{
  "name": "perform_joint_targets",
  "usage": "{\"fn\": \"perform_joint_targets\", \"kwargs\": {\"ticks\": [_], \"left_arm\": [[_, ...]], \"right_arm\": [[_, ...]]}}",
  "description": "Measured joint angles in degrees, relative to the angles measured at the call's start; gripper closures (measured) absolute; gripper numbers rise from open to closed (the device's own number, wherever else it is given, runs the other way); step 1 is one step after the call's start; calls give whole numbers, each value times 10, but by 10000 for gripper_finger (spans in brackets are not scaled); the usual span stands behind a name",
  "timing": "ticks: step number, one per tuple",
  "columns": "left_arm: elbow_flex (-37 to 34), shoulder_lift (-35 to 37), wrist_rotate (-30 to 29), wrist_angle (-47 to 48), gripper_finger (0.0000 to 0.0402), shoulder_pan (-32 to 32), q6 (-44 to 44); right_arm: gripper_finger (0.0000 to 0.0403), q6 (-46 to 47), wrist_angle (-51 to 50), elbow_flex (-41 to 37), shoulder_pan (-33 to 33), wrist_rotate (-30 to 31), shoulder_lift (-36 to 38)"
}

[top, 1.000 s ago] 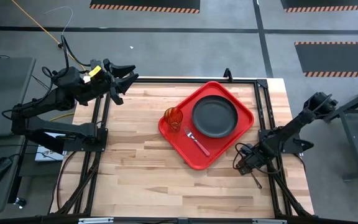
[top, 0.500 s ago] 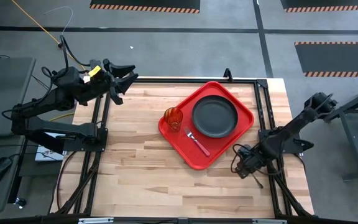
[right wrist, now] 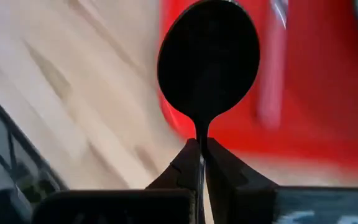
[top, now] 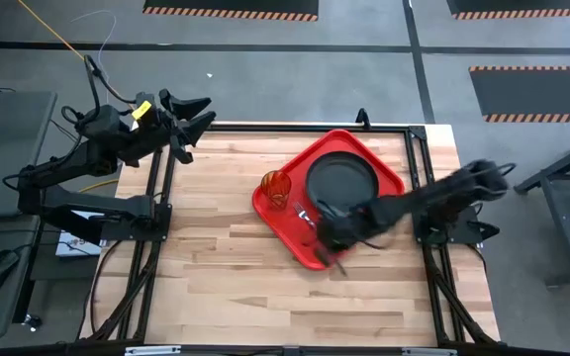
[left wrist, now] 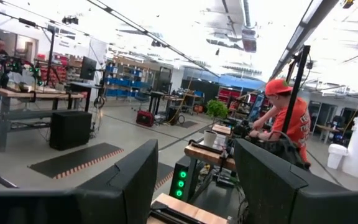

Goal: Pick and place plate/cup/fork/spoon on tray
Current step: Put the black spoon on the orange serving tray to the left of the pink fork

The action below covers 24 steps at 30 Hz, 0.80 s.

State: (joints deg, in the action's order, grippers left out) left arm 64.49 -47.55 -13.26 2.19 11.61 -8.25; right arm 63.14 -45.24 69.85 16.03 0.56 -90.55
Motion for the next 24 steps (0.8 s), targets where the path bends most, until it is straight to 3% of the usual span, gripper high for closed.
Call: {"fn": "perform_joint_targets", "kwargs": {"ticks": [6,12,17,24], "left_arm": [[0,0,0,-9,202,0,0],[0,0,0,-19,202,0,0],[0,0,0,-26,202,0,0],[0,0,0,-25,202,0,0]], "right_arm": [[402,-140,2,134,-91,6,-148],[402,-222,-27,200,-121,-24,-256],[403,-245,-38,208,-125,-28,-300],[403,-245,-39,207,-127,-16,-307]]}}
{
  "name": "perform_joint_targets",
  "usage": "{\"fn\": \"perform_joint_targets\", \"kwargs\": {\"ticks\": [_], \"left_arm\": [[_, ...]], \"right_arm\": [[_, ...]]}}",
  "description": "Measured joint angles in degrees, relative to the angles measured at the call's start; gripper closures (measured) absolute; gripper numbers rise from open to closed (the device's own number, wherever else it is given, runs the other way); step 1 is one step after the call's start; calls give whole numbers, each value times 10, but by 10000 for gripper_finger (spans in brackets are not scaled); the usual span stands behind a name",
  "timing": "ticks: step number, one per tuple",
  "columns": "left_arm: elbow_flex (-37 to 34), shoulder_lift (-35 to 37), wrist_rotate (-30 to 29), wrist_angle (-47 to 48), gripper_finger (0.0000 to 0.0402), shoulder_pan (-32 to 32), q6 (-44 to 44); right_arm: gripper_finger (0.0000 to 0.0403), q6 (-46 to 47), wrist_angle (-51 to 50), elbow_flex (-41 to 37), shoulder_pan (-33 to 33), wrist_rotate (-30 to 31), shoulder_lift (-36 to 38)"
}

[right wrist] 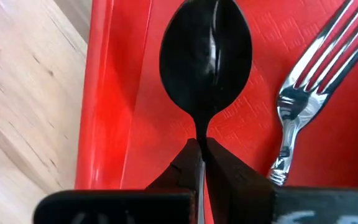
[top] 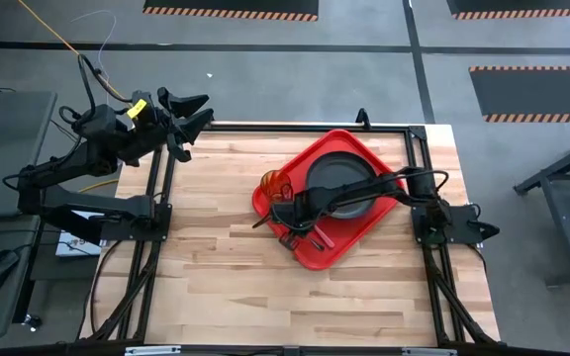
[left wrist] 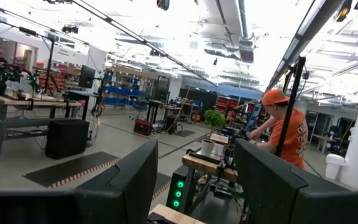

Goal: Pick and place plate/cup/fork/spoon on tray
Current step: Put the black spoon on the orange serving tray to the left of the pink fork, then return to Home Position

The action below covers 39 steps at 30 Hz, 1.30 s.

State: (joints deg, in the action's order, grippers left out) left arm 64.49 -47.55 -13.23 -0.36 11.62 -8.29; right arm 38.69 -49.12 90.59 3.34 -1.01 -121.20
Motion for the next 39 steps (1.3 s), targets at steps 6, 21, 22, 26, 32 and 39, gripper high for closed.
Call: {"fn": "perform_joint_targets", "kwargs": {"ticks": [6,21,22,26,32,39], "left_arm": [[0,0,0,0,202,0,0],[0,0,0,1,202,0,9],[0,0,0,1,202,0,9],[-1,3,0,8,202,0,10],[-1,23,0,51,202,0,-1],[0,40,22,98,202,0,-45]], "right_arm": [[388,41,1,0,-1,-7,0],[313,157,-6,2,0,-8,1],[307,146,-17,5,0,-9,4],[285,82,-61,15,2,-6,39],[261,22,-136,-54,13,16,140],[281,118,-51,-267,24,10,355]]}}
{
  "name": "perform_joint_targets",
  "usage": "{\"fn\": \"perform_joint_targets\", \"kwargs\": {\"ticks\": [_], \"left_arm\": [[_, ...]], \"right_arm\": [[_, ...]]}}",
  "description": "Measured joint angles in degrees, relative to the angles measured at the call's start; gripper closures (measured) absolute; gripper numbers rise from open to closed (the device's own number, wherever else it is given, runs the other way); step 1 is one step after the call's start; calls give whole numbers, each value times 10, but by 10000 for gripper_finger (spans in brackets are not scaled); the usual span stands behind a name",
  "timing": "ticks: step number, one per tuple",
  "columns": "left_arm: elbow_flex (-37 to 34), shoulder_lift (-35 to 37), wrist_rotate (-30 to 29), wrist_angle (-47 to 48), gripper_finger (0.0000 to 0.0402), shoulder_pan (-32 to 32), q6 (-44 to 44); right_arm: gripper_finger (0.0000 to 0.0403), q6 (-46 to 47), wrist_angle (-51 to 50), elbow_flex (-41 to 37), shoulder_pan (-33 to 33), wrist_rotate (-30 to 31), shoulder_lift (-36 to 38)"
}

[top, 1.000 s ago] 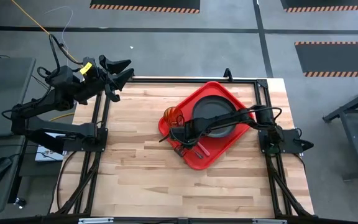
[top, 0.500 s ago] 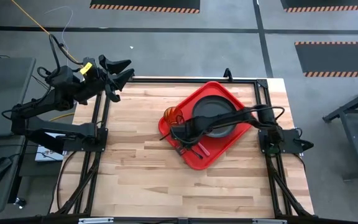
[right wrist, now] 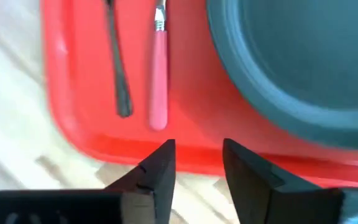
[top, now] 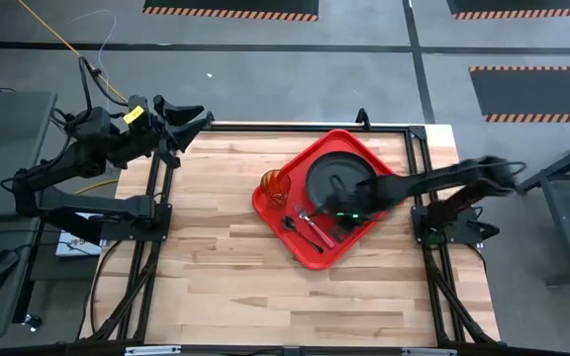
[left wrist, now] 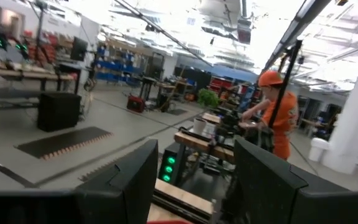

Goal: Pick and place plate/cup/fork/spoon on tray
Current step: Return to Home Position

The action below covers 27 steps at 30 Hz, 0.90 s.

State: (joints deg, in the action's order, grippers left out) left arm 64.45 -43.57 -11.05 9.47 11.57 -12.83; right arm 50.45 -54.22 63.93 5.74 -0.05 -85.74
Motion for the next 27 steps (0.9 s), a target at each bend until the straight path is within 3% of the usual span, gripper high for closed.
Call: {"fn": "perform_joint_targets", "kwargs": {"ticks": [6,12,19,27], "left_arm": [[0,-11,4,-1,202,-9,-27],[0,-33,2,-19,202,-29,-46],[0,-60,0,-52,202,-55,-51],[0,-64,-12,-53,202,-68,-51]], "right_arm": [[334,76,138,-135,10,45,169],[395,54,175,-179,10,75,271],[396,-16,189,-180,10,76,337],[400,-76,215,-180,10,91,364]]}}
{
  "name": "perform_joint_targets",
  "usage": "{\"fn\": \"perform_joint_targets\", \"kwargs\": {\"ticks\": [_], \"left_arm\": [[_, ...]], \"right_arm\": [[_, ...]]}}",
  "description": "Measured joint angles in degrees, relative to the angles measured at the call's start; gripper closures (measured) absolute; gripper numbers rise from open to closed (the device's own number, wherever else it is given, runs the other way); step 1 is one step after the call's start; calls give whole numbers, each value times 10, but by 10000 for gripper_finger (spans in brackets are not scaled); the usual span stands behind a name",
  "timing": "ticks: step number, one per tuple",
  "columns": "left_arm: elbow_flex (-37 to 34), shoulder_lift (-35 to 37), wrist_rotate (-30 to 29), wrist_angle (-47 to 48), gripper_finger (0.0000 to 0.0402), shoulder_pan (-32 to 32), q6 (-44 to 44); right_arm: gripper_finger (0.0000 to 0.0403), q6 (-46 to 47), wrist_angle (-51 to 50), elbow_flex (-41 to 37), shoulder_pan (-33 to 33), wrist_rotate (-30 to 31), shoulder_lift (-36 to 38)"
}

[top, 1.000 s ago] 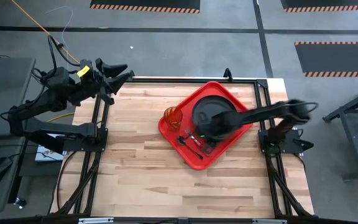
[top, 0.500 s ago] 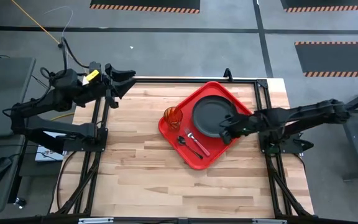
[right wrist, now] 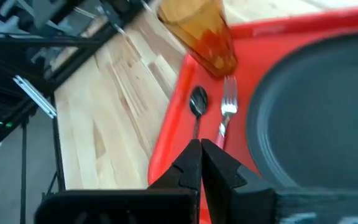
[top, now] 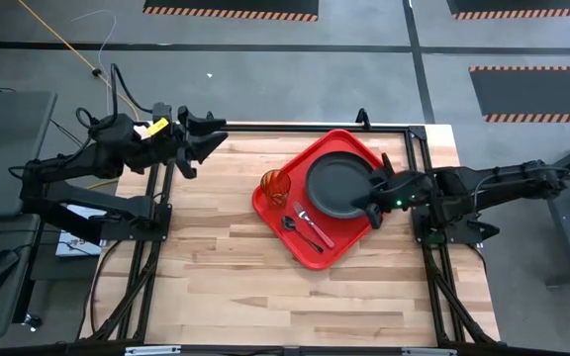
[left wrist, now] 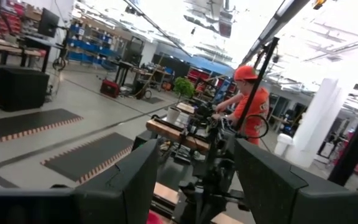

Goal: Pick and place plate/cup/fork/spoon on tray
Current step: Return to Home Position

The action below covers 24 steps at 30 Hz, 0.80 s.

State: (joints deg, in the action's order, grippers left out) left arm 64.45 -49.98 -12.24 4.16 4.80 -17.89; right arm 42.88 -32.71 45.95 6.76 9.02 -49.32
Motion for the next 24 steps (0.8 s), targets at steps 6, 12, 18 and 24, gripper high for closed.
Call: {"fn": "perform_joint_targets", "kwargs": {"ticks": [6,12,18,24], "left_arm": [[0,0,-24,0,202,0,0],[0,0,-24,0,202,0,30],[0,0,-13,3,202,0,40],[0,0,-13,15,202,0,67]], "right_arm": [[400,-42,60,0,0,16,-2],[400,-59,111,0,0,31,-2],[400,-69,156,0,0,65,-2],[400,-153,210,0,0,105,-2]]}}
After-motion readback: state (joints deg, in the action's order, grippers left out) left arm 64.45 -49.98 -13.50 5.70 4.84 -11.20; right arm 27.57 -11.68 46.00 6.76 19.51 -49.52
